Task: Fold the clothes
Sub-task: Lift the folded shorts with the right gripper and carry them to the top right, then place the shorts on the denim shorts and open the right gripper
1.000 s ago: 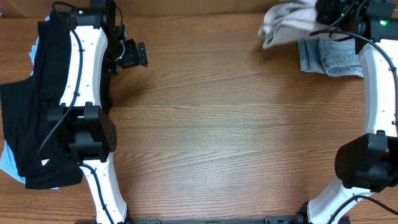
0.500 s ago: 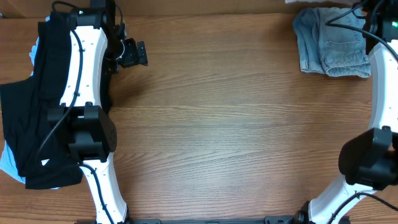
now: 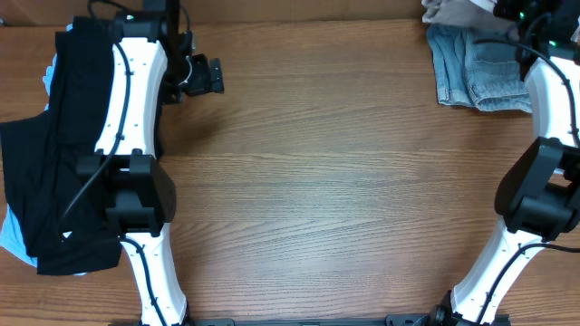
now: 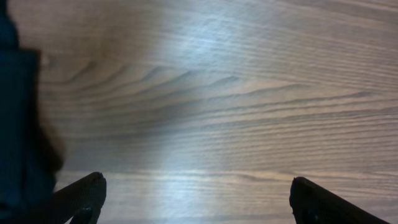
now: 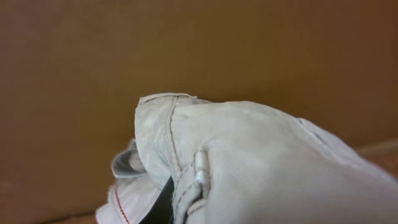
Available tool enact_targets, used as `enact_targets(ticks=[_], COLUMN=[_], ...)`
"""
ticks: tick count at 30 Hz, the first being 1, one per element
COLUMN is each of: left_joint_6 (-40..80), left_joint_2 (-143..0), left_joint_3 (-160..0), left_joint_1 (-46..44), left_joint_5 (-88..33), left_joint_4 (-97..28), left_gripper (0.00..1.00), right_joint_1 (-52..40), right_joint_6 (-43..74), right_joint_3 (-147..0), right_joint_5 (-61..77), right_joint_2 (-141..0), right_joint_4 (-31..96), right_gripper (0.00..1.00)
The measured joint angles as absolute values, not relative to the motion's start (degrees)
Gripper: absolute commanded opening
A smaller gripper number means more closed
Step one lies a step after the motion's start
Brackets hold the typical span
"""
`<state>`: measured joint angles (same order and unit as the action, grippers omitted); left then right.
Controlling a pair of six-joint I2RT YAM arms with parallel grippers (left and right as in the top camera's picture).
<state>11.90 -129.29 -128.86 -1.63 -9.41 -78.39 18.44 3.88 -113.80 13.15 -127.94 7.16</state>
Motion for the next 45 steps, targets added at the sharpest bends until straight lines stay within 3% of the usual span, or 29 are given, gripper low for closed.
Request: enact_targets(ticks=[9, 11, 12, 15, 17, 23, 29, 37, 42, 45], left_joint_6=[11.92, 11.92, 11.9, 11.9, 11.9, 11.9, 11.92, 11.92, 11.9, 11.9], left_joint_2=[-129.29, -129.29, -129.29, -129.29, -129.29, -129.29, -129.29, -129.29, -129.29, -129.29], left_joint_3=[-128.86, -128.86, -128.86, -128.86, -128.86, -128.86, -128.86, -128.86, -128.86, -128.86], left_joint_1=[-3.46, -3.44, -3.4, -3.4, -3.4, -3.4, -3.4, -3.4, -3.4, -3.4], left_joint_5=[-9.45, -9.43, -9.43, -9.41, -9.43, -9.41, -9.41, -9.41, -9.41, -9.41], left_joint_4=[-75.59, -75.48, -75.42, -75.33, -75.26, -73.97, -73.69, -73.82, -73.73, -73.65], left_gripper=[0.98, 0.98, 0.98, 0.98, 0.98, 0.99, 1.0, 1.0, 1.0, 1.0], right_joint_1=[22.81, 22.85, 22.83, 22.57, 22.46, 22.33, 22.57, 22.5, 22.46, 22.33], right_joint_6=[3.77, 3.7, 3.53, 2.81, 2.31, 1.61, 1.32, -1.63, -4.4, -5.58], right_joint_3=[-114.28, -114.3, -114.37, -114.5, -114.61, -114.63, -114.67, -116.55, -117.64, -117.71], right_joint_5=[18.02, 20.05, 21.06, 23.94, 25.41, 30.98, 37.19, 43.75, 44.91, 39.48], right_joint_2=[-128.2, -128.2, -128.2, -128.2, -128.2, -128.18, -126.37, -116.86, -112.2, -112.2], right_joint_4=[22.52, 27.42, 29.98, 38.24, 43.68, 53.98, 55.16, 55.07, 54.13, 48.07], right_gripper=[0.04, 0.08, 0.16, 0.66, 0.74, 0.72, 0.64, 0.64, 0.71, 0.83])
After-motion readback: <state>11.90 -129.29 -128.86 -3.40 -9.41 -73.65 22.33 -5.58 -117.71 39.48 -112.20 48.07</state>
